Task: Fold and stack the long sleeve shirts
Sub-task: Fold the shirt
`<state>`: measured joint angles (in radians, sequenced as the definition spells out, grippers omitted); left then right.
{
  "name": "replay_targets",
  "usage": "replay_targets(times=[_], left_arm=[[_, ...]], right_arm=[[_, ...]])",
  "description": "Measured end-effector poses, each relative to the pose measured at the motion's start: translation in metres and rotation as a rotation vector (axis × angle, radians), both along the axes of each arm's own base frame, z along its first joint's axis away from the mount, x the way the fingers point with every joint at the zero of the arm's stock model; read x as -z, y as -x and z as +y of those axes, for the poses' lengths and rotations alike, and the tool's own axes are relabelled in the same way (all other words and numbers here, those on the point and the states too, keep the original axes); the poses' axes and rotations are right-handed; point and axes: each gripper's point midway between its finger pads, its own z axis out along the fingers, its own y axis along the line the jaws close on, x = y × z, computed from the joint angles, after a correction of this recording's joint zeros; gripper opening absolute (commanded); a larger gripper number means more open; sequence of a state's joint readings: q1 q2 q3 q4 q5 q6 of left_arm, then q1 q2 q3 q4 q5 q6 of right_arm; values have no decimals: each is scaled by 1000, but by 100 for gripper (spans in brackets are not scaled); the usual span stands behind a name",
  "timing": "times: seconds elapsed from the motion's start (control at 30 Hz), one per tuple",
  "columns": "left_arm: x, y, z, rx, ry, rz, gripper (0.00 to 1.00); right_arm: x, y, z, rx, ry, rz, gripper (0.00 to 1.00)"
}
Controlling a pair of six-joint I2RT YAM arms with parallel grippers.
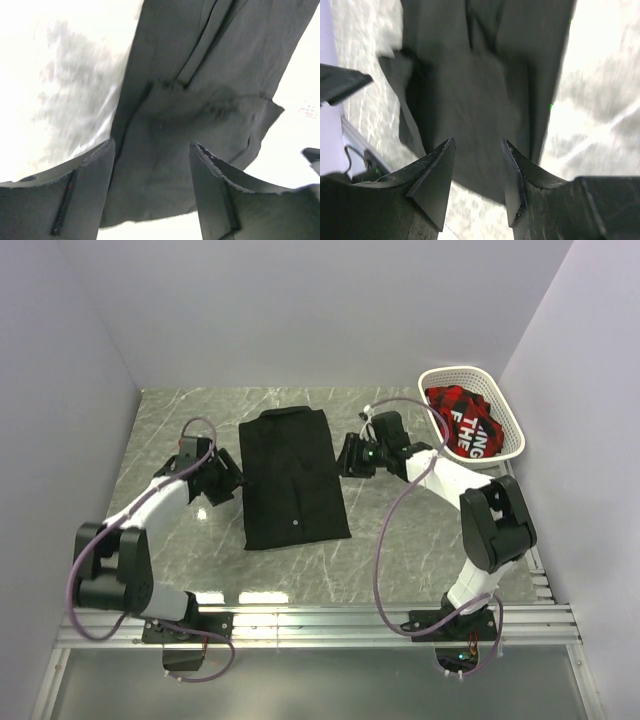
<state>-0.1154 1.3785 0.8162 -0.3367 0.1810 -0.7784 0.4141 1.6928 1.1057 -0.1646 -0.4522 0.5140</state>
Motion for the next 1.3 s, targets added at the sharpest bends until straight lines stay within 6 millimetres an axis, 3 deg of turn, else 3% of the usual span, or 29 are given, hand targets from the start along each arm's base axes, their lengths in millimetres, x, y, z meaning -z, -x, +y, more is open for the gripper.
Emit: replay_targets(times=[0.13,0.3,0.57,0.9,1.1,1.23,1.3], left_arm=[[9,-21,-2,40,-28,24,63],[27,-31,-3,81,-49,67,60],[40,-34,-10,124,-30,98,55],[41,-38,-15,143,-5,106,47],[43,-41,-16,145,-1,105,30],[45,-41,-16,145,-1,110,9],[46,-40,-16,148,-2,113,1]], right_arm=[[-4,-31,6,3,2,-48,49],[21,-53,12,1,27,-25,49],[69,-51,17,-27,42,75,48],[67,-50,25,-68,-2,74,47],[65,-51,27,-77,-16,65,38],[63,-51,29,-82,-23,61,16],[63,-51,29,-86,-23,59,10]])
